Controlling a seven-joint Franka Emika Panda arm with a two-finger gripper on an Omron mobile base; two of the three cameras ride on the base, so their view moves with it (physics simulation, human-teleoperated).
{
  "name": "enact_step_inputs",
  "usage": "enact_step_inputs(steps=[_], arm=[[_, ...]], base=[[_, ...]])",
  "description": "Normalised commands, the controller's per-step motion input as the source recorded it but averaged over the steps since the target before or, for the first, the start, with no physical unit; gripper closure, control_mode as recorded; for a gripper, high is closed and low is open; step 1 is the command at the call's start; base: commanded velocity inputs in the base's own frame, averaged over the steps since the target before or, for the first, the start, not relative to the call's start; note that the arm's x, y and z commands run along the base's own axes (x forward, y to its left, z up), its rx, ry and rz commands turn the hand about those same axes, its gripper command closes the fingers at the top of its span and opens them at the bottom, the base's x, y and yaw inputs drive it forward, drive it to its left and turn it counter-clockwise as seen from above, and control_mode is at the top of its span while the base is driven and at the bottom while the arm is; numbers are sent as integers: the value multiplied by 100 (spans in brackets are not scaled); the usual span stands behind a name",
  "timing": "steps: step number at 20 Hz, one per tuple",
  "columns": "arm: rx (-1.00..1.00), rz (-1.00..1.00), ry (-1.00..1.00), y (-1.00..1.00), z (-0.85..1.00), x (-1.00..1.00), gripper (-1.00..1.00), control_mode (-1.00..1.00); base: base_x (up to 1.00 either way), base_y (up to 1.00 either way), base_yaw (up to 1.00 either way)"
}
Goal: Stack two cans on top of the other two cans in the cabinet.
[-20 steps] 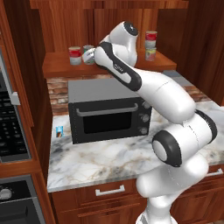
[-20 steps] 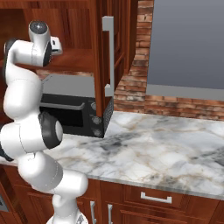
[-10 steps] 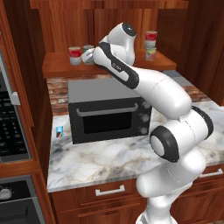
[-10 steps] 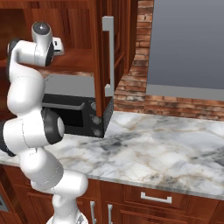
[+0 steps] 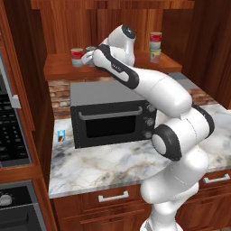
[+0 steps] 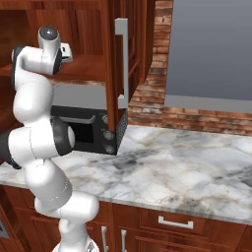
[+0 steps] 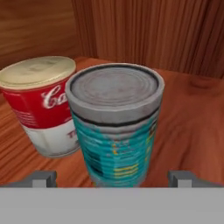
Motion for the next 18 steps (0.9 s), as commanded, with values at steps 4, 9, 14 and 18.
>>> enact_step_inputs(steps=[4, 9, 14, 18], arm=[[0, 0, 0, 12, -1, 14, -100, -100], [0, 0, 0, 11, -1, 12, -100, -100], [0, 0, 1, 8, -3, 12, -100, -100], [0, 0, 0, 0, -1, 7, -100, -100]], base=[[0, 0, 0], [0, 0, 0], [0, 0, 0], [0, 0, 0]])
